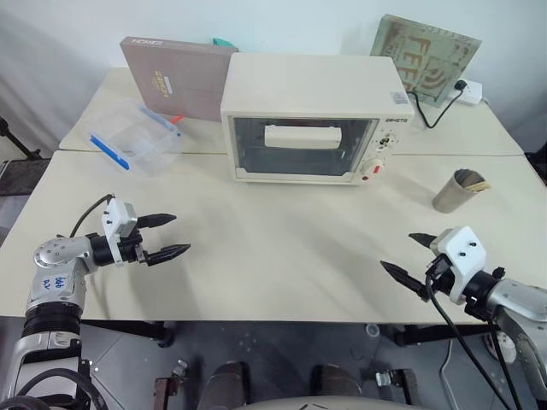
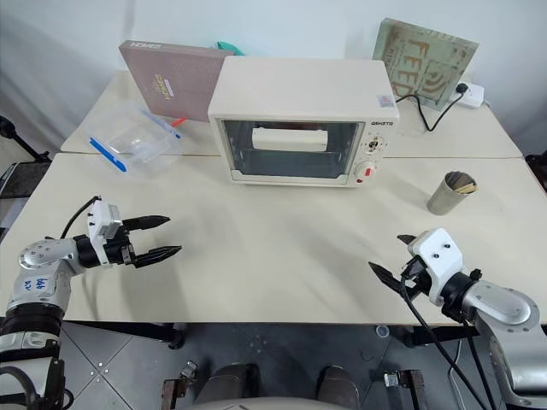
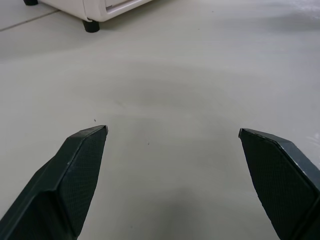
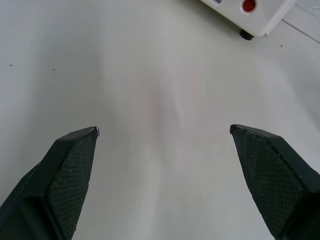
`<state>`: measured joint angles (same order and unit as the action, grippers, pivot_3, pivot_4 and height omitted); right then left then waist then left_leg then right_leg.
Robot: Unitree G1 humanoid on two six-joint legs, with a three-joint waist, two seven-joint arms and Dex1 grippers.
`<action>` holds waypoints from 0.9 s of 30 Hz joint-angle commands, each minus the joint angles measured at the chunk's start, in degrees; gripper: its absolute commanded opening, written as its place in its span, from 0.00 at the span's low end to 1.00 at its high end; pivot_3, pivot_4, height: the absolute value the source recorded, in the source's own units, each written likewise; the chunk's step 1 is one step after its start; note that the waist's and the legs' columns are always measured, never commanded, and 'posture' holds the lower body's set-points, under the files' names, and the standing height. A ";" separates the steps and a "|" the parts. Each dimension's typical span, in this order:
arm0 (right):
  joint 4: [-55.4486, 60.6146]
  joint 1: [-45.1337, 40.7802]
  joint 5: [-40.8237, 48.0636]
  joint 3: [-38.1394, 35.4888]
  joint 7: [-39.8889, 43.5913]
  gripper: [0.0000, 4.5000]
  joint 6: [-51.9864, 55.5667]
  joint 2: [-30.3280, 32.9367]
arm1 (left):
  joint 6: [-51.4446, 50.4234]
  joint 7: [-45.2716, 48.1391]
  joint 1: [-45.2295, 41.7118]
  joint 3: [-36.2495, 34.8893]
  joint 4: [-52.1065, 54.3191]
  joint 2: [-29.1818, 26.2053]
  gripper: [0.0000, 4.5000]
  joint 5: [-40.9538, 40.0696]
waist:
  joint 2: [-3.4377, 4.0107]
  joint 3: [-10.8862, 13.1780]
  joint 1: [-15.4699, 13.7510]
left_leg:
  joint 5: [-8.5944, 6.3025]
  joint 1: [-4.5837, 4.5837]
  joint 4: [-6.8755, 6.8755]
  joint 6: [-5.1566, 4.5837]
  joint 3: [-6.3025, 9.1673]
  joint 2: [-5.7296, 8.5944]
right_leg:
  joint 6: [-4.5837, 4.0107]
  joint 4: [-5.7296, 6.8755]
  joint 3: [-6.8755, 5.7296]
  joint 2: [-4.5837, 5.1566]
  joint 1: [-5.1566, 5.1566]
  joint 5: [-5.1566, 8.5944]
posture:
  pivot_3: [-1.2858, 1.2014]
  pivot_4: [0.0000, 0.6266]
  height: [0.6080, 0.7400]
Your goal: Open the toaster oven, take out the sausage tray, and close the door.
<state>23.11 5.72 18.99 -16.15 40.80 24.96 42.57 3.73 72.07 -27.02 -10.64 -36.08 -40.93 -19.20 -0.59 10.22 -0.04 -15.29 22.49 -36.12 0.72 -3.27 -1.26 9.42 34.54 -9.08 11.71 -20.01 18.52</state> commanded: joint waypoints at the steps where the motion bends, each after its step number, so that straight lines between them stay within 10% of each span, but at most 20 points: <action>1: 0.65 -0.50 -0.15 -0.37 0.76 0.98 -0.45 1.17 | 0.03 0.88 0.13 -0.47 2.81 -0.98 1.00 -0.64 | 0.00 0.00 0.00 | 0.00 0.00 0.00 0.00 0.00 0.00 | 0.00 0.00 0.00 0.00 0.00 0.00 | 0.52 0.24 1.00; 16: 10.26 -19.49 7.15 8.30 -6.19 0.98 19.74 -2.75 | -7.46 -4.87 1.49 -3.27 15.31 3.95 1.00 -7.16 | 0.01 0.00 0.20 | -0.02 0.00 -0.06 0.03 0.03 -0.09 | -0.01 0.09 0.01 -0.06 -0.02 0.00 | 0.52 0.24 1.00; 27: -10.72 -43.95 4.73 16.21 0.29 0.98 14.27 -5.89 | -5.01 -3.71 -2.47 -5.75 15.10 6.73 1.00 -10.91 | -0.04 0.02 0.18 | -0.02 0.52 -0.36 0.05 0.00 -0.12 | -0.02 0.23 0.00 -0.10 -0.48 -0.01 | 0.52 0.24 1.00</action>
<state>13.30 -37.06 23.89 0.25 39.79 41.13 36.77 -2.28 68.27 -28.97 -14.96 -21.26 -34.18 -28.84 -0.64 10.24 0.14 -15.31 23.08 -36.50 0.77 -3.26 -1.38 9.40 34.79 -9.08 11.61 -20.56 18.51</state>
